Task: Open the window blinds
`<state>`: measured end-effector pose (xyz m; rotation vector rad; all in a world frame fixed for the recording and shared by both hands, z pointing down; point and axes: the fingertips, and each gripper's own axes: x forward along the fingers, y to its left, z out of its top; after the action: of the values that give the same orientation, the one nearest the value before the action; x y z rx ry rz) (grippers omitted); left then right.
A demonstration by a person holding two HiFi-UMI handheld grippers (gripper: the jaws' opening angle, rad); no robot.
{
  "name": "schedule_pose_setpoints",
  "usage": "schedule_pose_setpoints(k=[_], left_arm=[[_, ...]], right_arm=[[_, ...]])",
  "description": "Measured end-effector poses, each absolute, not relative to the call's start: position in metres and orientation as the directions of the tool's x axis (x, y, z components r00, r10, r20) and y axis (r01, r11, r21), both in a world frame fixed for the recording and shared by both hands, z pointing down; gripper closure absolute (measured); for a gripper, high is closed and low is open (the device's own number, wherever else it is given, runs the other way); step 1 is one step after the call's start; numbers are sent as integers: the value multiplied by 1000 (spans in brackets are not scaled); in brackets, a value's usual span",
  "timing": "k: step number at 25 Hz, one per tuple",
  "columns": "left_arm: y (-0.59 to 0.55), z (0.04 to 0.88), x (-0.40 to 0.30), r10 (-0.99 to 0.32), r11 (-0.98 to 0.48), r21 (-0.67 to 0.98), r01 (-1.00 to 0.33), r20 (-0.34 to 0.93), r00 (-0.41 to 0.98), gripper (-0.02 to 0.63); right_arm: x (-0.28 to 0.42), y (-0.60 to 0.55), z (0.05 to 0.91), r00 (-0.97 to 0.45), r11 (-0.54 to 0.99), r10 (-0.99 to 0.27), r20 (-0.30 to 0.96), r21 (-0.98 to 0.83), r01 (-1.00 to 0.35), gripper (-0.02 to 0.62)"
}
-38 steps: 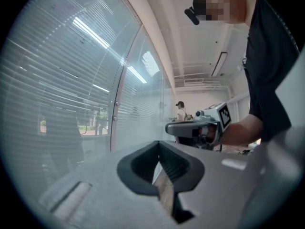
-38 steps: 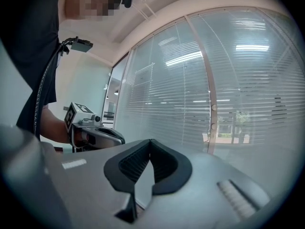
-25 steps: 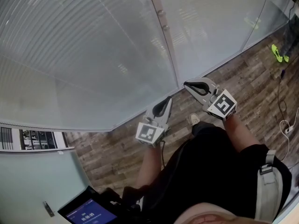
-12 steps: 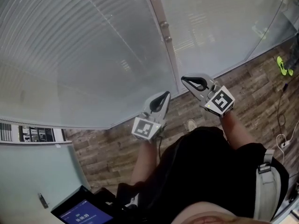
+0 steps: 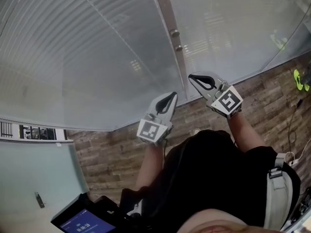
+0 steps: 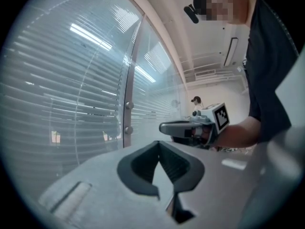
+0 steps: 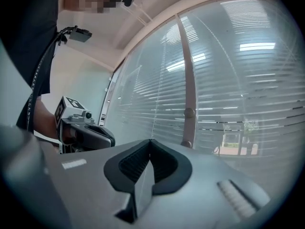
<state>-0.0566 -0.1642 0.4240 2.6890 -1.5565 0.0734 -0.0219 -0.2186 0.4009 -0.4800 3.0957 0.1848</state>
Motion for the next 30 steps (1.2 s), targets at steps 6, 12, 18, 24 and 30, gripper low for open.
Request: schedule_pose_setpoints(k=[6,12,18,24,30], left_arm=[[-179,421,-59,-887,-461,-12,-887,42,461,603],[-196,419,-55,-891,-454,-24,-891,41,453,603],[-200,422,-52,-875,-484,-23,-875,41,483,603],[-209,426,-57,-842,-538,-17,-842,57,537,603],[-216,423,-64,-786,-616,-12,-787,68,614,603]], right_arm=[[-26,-233,396,-962,954,-267,-50,130,-272,589],[-22,-249,395,-965,953,-258,-44,154,-262,589],[-24,-263,391,-960,938,-280,-25,204,-279,589],[-28,-276,393,-935,907,-353,32,257,-334,589],[-38,-298,389,-875,835,-472,108,374,-405,589]])
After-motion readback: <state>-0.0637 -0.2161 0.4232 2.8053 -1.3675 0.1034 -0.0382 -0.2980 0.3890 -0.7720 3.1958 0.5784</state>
